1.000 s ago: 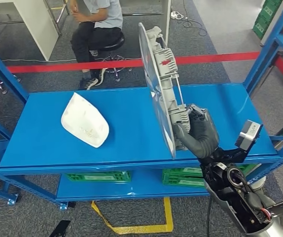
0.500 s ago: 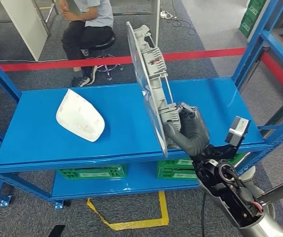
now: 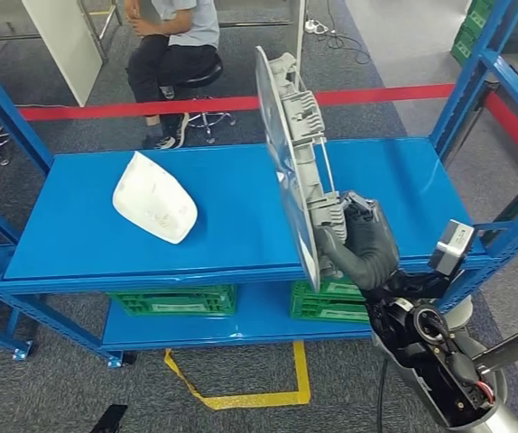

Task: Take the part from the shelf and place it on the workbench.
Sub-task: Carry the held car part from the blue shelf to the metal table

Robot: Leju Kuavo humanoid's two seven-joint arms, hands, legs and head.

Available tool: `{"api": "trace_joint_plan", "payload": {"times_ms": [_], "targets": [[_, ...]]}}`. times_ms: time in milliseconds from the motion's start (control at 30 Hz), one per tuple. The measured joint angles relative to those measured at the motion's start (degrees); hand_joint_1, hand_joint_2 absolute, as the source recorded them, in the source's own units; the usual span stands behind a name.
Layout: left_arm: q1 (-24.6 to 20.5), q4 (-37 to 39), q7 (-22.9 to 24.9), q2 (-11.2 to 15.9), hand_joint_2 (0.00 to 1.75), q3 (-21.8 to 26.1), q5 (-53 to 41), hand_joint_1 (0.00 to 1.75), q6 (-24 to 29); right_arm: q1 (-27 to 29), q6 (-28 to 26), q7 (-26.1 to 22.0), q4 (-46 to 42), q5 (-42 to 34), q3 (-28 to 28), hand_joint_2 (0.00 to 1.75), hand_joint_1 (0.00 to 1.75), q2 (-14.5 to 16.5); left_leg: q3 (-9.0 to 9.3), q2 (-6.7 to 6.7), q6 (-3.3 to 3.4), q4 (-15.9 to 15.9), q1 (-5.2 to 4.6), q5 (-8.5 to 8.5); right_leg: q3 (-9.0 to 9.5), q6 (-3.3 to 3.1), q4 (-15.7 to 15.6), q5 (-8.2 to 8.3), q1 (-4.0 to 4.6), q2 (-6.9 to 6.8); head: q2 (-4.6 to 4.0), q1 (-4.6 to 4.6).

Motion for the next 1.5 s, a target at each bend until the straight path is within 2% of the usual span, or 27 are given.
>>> {"api": "trace_joint_plan", "payload": {"times_ms": [67, 133, 167, 200, 233, 333, 400, 467, 533, 567, 633, 667, 700, 733, 767, 833, 900, 1000, 1033, 1100, 1167, 1200, 1233, 1267, 1333, 1400, 1500], "targets": [[0.0, 0.0, 0.0, 0.0, 1.75, 0.0, 0.0, 0.00, 0.0, -0.1, 0.0, 0.0, -0.1, 0.2, 0.0, 1.75, 1.75, 0.0, -2.07, -0.10, -0.64, 4.5, 0.23, -3.39, -0.43, -0.79, -0.2, 0.93, -0.22, -0.21, -0.01, -0.56], [0.0, 0.0, 0.0, 0.0, 1.75, 0.0, 0.0, 0.00, 0.0, 0.0, -0.1, 0.0, -0.1, 0.3, 0.0, 1.75, 1.75, 0.0, -5.61, -0.12, -1.20, 13.0, 0.43, -8.20, -1.41, -1.05, -0.2, 1.70, -0.18, -0.30, -0.01, -1.33], [0.0, 0.0, 0.0, 0.0, 1.75, 0.0, 0.0, 0.00, 0.0, 0.0, -0.1, 0.1, -0.1, 0.3, 0.0, 1.75, 1.75, 0.0, -6.92, -0.12, -1.39, 16.4, 0.50, -9.62, -1.94, -1.03, -0.1, 2.02, -0.16, -0.32, -0.01, -1.59], [0.1, 0.0, 0.0, 0.0, 1.75, 0.0, 0.0, 0.00, 0.0, 0.0, -0.1, 0.1, -0.1, 0.3, 0.0, 1.75, 1.75, 0.0, -7.15, -0.12, -1.47, 17.8, 0.54, -9.90, -2.40, -0.97, -0.1, 2.31, -0.14, -0.31, -0.01, -1.80], [0.1, 0.0, 0.0, 0.0, 1.75, 0.0, 0.0, 0.00, 0.0, 0.1, -0.1, 0.1, -0.1, 0.3, 0.0, 1.75, 1.75, 0.0, -6.09, -0.11, -1.46, 16.6, 0.57, -9.12, -2.76, -0.87, -0.1, 2.56, -0.14, -0.31, -0.01, -2.03], [0.0, 0.0, 0.0, 0.1, 1.75, -0.1, 0.0, 0.00, 0.0, 0.0, -0.2, 0.1, -0.1, 0.4, 0.0, 1.75, 1.75, 0.0, 1.67, 0.00, -0.86, 4.0, 0.52, -4.48, -3.30, -0.35, 0.1, 3.04, -0.01, -0.35, -0.01, -2.80], [-0.2, 0.0, 0.0, 0.1, 1.75, -0.3, 0.0, 0.00, 0.0, 0.0, -0.2, 0.1, -0.1, 0.5, 0.0, 1.75, 1.75, 0.0, 3.98, -0.01, -0.15, -0.5, 0.30, -3.32, -3.53, 0.17, 0.3, 3.31, 0.20, -0.46, 0.00, -2.87], [-0.1, 0.0, 0.0, 0.0, 1.75, -0.4, 0.0, 0.00, 0.0, 0.0, -0.2, 0.1, -0.1, 0.5, 0.0, 1.75, 1.75, 0.0, 3.72, -0.09, 0.66, -0.8, 0.18, -2.94, -3.72, 0.82, 0.2, 3.62, 0.25, -0.57, 0.00, -2.55], [-0.1, 0.0, 0.0, 0.0, 1.75, -0.4, 0.0, 0.00, 0.0, 0.0, -0.2, 0.1, -0.1, 0.6, 0.0, 1.75, 1.75, 0.0, 3.36, -0.04, 1.55, -1.1, 0.36, -2.33, -4.54, 1.34, 1.7, 2.23, 0.11, -0.52, 0.00, -2.25], [-0.1, 0.0, 0.0, 0.0, 1.75, -0.4, 0.0, 0.00, 0.0, 0.0, -0.2, 0.1, -0.1, 0.6, 0.0, 1.75, 1.75, 0.0, 3.10, -0.01, 1.97, -1.2, 0.47, -1.98, -5.61, 1.53, 4.2, 0.31, 0.06, -0.47, 0.00, -1.92], [-0.1, 0.0, 0.0, 0.0, 1.75, -0.5, 0.0, 0.00, 0.0, 0.0, -0.2, 0.1, -0.1, 0.6, 0.0, 1.75, 1.75, 0.0, 2.28, -0.03, 2.41, -1.2, 0.34, -1.38, -8.71, 1.79, 12.6, -4.82, -0.08, -0.44, 0.00, -1.11], [0.0, 0.0, 0.0, 0.0, 1.75, -0.6, 0.0, 0.00, 0.0, 0.0, -0.2, 0.1, -0.1, 0.6, 0.0, 1.75, 1.75, 0.0, 1.83, -0.12, 2.46, -1.2, 0.24, -1.07, -9.86, 1.90, 16.5, -6.64, -0.10, -0.44, 0.00, -0.78], [0.0, 0.0, 0.0, 0.0, 1.75, -0.6, 0.0, 0.00, 0.0, 0.1, -0.2, 0.1, -0.1, 0.6, 0.0, 1.75, 1.75, 0.0, 1.40, -0.25, 2.43, -1.1, 0.15, -0.77, -10.16, 1.93, 18.5, -7.40, -0.10, -0.44, 0.00, -0.55], [0.0, 0.0, 0.0, 0.0, 1.75, -0.7, 0.0, 0.00, 0.0, 0.1, -0.2, 0.2, -0.1, 0.6, 0.0, 1.75, 1.75, 0.0, 1.02, -0.43, 2.36, -1.1, 0.09, -0.47, -9.20, 1.88, 17.9, -6.98, -0.09, -0.43, 0.00, -0.38], [0.0, 0.0, 0.0, 0.0, 1.75, -0.7, 0.0, 0.00, 0.0, 0.1, -0.2, 0.2, -0.1, 0.7, 0.0, 1.75, 1.75, 0.0, 0.74, -0.66, 2.25, -1.0, 0.04, -0.21, -6.98, 1.72, 14.8, -5.55, -0.09, -0.36, 0.00, -0.19], [0.0, 0.0, 0.0, -0.1, 1.75, -0.8, 0.0, 0.00, 0.0, 0.0, -0.4, 0.2, -0.1, 0.8, 0.0, 1.75, 1.75, 0.0, 0.34, -1.06, 1.88, -0.8, -0.09, 0.26, -1.21, 1.17, 5.3, -2.53, -0.03, 0.49, 0.01, 0.21], [-0.1, 0.0, 0.0, -0.2, 1.75, -0.8, -0.1, 0.00, 0.0, 0.0, -0.5, 0.2, -0.1, 1.1, 0.0, 1.75, 1.75, 0.0, -0.05, -1.36, 1.29, -0.7, -0.18, 0.83, 1.52, 0.73, -0.1, -1.43, 0.15, 1.32, 0.00, 0.34], [-0.1, 0.0, 0.0, -0.2, 1.75, -0.8, -0.1, 0.00, 0.0, 0.0, -0.7, 0.3, -0.2, 1.3, 0.0, 1.75, 1.75, 0.0, -0.60, -1.80, 0.24, -0.6, -0.07, 1.51, 1.26, 0.03, -0.5, -0.68, 0.21, 0.85, 0.01, 0.14], [-0.1, 0.0, 0.0, -0.2, 1.75, -0.9, -0.1, 0.00, 0.0, -0.1, -0.8, 0.3, -0.3, 1.3, 0.0, 1.75, 1.75, 0.0, -1.15, -1.73, -0.04, 0.3, -0.02, 0.74, 1.12, -0.34, -0.7, -0.19, 0.07, 0.51, 0.01, 0.01], [-0.2, 0.0, 0.0, -0.2, 1.75, -0.9, -0.2, 0.00, -0.1, -0.1, -0.8, 0.3, -0.3, 1.4, 0.0, 1.75, 1.75, 0.0, -3.71, -1.30, -0.57, 5.8, 0.30, -3.35, 0.45, -0.91, -0.9, 0.88, -0.19, -0.25, 0.01, -0.57], [-0.2, 0.0, 0.0, -0.1, 1.75, -0.9, -0.3, 0.00, -0.2, 0.0, -0.9, 0.3, -0.4, 1.5, 0.0, 1.75, 1.75, 0.0, -7.00, -0.99, -1.24, 14.1, 0.62, -8.11, -0.85, -1.08, -0.8, 1.70, -0.19, -0.86, 0.01, -1.26], [-0.2, 0.0, 0.0, -0.1, 1.75, -0.9, -0.3, 0.00, -0.2, 0.0, -0.9, 0.4, -0.3, 1.5, 0.0, 1.75, 1.75, 0.0, -7.77, -0.91, -1.52, 16.8, 0.77, -9.24, -1.43, -1.02, -0.7, 2.03, -0.19, -1.17, 0.01, -1.51], [-0.2, 0.0, 0.0, -0.1, 1.75, -1.0, -0.3, 0.00, -0.3, 0.0, -1.0, 0.4, -0.3, 1.5, 0.0, 1.75, 1.75, 0.0, -7.38, -0.83, -1.72, 17.3, 0.90, -9.21, -1.96, -0.91, -0.6, 2.30, -0.21, -1.47, 0.00, -1.69], [-0.3, 0.0, 0.0, -0.1, 1.75, -1.1, -0.3, 0.00, -0.3, 0.1, -1.0, 0.4, -0.3, 1.5, 0.0, 1.75, 1.75, 0.0, -5.70, -0.69, -1.83, 15.2, 1.02, -8.17, -2.41, -0.74, -0.4, 2.52, -0.24, -1.76, 0.00, -1.94], [-0.4, 0.0, 0.0, 0.0, 1.75, -1.4, -0.3, 0.00, -0.4, 0.0, -1.1, 0.4, -0.4, 1.6, 0.0, 1.75, 1.75, 0.0, -0.06, 0.24, -1.80, 6.6, 1.11, -5.27, -3.09, -0.30, 0.0, 2.78, -0.20, -2.36, 0.00, -2.46], [-0.6, 0.0, 0.0, 0.1, 1.75, -1.7, -0.3, 0.00, -0.4, 0.0, -1.2, 0.5, -0.5, 1.6, -0.1, 1.75, 1.75, 0.0, 3.37, 0.88, -1.13, 0.5, 0.91, -3.72, -3.58, 0.28, 0.5, 2.97, 0.04, -2.91, -0.01, -2.73], [-0.6, 0.0, 0.0, 0.1, 1.75, -1.9, -0.4, 0.00, -0.5, 0.0, -1.2, 0.5, -0.6, 1.6, -0.1, 1.75, 1.75, 0.0, 3.23, 0.35, 0.30, -0.3, 0.66, -3.10, -3.91, 1.25, 0.7, 3.25, 0.03, -3.43, -0.01, -2.28]]}}
